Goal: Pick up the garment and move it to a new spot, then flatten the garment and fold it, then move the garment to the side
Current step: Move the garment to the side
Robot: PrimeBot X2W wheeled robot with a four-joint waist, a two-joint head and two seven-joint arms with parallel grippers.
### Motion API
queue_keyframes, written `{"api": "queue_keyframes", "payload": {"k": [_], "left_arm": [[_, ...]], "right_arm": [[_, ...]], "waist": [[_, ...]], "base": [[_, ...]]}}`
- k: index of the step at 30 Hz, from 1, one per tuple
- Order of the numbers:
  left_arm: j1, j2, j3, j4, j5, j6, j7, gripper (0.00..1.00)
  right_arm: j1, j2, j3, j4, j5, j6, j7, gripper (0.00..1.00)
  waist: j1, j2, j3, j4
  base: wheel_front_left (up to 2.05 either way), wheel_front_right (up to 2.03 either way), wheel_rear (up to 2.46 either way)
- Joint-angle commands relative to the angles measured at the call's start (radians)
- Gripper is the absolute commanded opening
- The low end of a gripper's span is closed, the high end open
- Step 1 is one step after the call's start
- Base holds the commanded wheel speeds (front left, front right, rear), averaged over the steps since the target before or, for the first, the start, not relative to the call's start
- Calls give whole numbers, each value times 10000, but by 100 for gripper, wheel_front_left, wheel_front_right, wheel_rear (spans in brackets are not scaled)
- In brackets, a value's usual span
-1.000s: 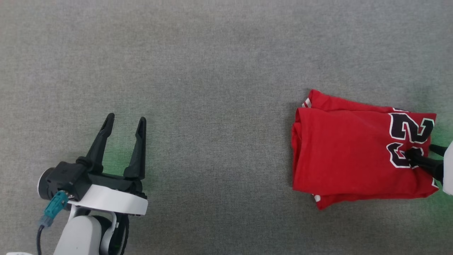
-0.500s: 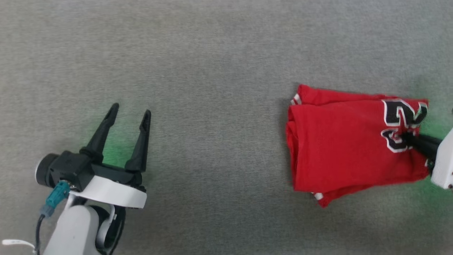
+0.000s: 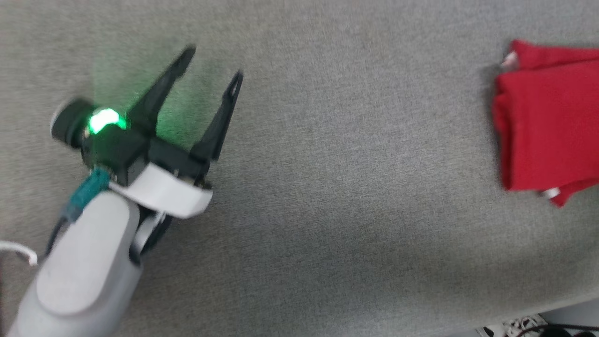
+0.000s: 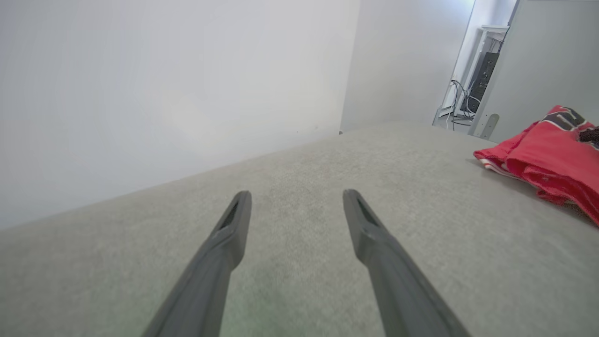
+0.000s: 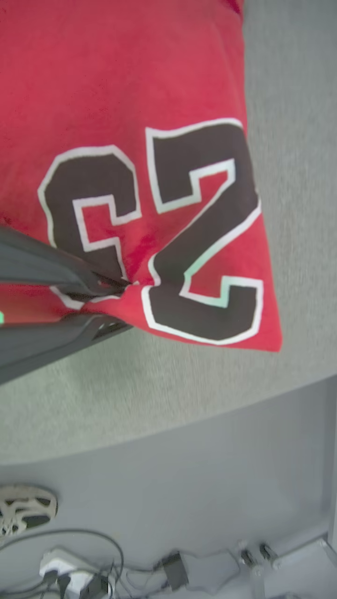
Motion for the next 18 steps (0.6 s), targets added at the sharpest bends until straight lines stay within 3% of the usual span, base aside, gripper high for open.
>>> {"api": "queue_keyframes", "payload": {"k": [1,9,18], "left_arm": [[-693,146,-270,16,-139,16,-14,100],[-3394,362,-1379,181,-233,16,-14,100],[-4230,512,-1739,590,-277,18,-14,100]], "right_arm": [[-320,-200,-158,349,-354,-9,-347,0],[-1793,-796,-466,2408,-1427,-9,-1669,0],[-3367,-691,-315,4855,-2256,-9,-3142,0]], "waist": [[0,0,533,-286],[0,0,1432,-271],[0,0,1775,-115]], "base": [[0,0,0],[0,0,0],[0,0,0]]}}
